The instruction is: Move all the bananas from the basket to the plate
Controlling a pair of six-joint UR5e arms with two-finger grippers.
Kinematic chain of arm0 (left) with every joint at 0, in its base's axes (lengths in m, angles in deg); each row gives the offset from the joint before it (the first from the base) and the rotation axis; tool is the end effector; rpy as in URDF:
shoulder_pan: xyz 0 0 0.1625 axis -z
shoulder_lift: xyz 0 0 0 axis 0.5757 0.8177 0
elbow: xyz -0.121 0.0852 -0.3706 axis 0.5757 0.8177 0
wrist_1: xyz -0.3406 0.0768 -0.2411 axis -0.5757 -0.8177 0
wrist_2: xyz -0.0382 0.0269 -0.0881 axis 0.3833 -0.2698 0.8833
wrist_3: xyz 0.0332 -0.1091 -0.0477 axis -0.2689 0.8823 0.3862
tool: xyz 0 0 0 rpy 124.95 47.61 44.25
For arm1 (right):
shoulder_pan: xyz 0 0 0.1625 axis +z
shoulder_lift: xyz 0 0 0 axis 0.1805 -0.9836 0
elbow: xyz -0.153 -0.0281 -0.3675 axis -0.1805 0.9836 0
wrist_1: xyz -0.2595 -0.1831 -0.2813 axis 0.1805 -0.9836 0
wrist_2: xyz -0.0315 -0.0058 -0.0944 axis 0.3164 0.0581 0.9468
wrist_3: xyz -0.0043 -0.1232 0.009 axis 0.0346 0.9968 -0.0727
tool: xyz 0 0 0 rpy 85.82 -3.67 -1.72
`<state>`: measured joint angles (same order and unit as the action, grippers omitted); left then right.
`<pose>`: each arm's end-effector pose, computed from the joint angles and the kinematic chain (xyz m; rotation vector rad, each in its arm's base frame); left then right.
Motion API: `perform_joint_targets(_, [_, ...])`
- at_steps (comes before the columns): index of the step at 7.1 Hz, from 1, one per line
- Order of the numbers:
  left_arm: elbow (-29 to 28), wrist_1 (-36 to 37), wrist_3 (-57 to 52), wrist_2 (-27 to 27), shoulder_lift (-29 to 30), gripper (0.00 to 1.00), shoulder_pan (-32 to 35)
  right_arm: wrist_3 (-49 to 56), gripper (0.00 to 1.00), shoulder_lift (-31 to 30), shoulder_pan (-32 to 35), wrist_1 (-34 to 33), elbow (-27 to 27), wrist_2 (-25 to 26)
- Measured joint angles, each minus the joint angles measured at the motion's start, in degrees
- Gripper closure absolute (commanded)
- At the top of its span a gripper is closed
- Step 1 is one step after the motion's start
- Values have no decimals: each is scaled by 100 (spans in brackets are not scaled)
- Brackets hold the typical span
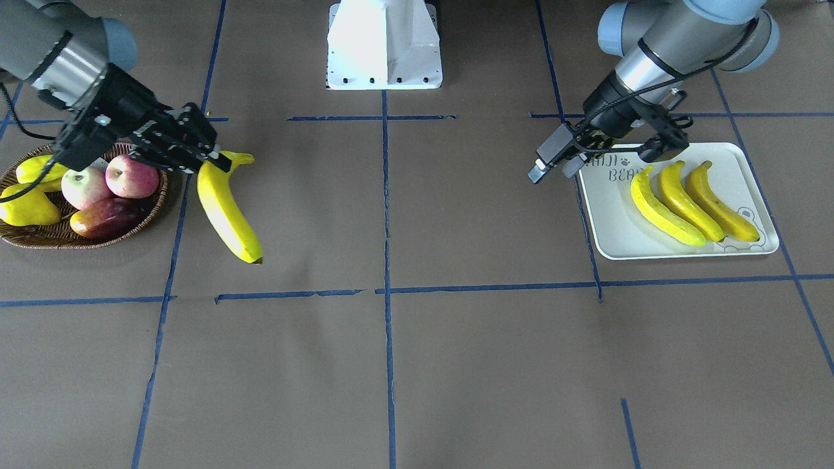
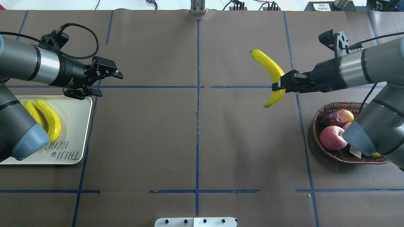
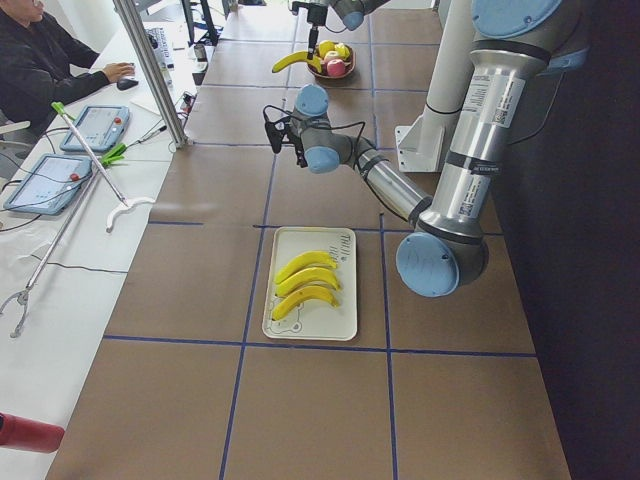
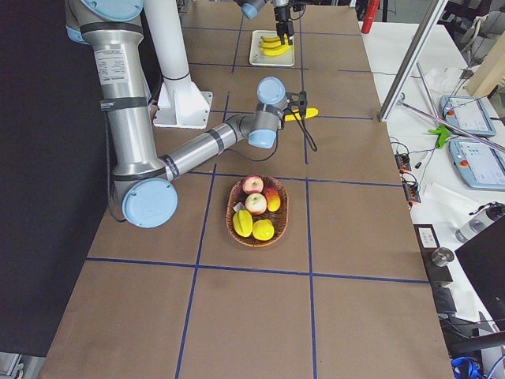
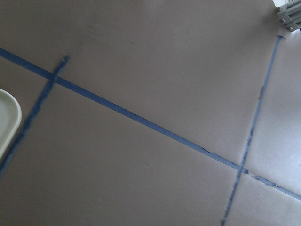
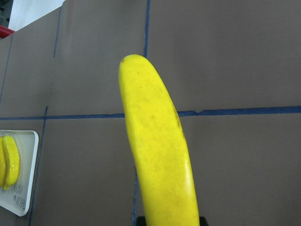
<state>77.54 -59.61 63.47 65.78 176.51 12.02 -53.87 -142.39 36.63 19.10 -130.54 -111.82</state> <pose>0.3418 -0.4705 0.2361 -0.0592 1.3136 -0.5109 -0.3360 -0.4525 0.2550 0.2332 -1.3871 0.0595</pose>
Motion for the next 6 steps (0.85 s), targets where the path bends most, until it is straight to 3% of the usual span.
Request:
perform_joint_targets(2, [-49, -7, 860, -21, 614, 0, -249, 0, 99, 564, -990, -232, -48, 1305])
perform_joint_targets(4, [-92, 0, 1483, -54, 973, 0, -486, 0, 99, 736, -1797, -301, -159, 2506])
perform_joint_targets(6, [-315, 32, 1819, -306, 1367, 0, -752, 0, 99, 917, -2122, -461, -186, 2967])
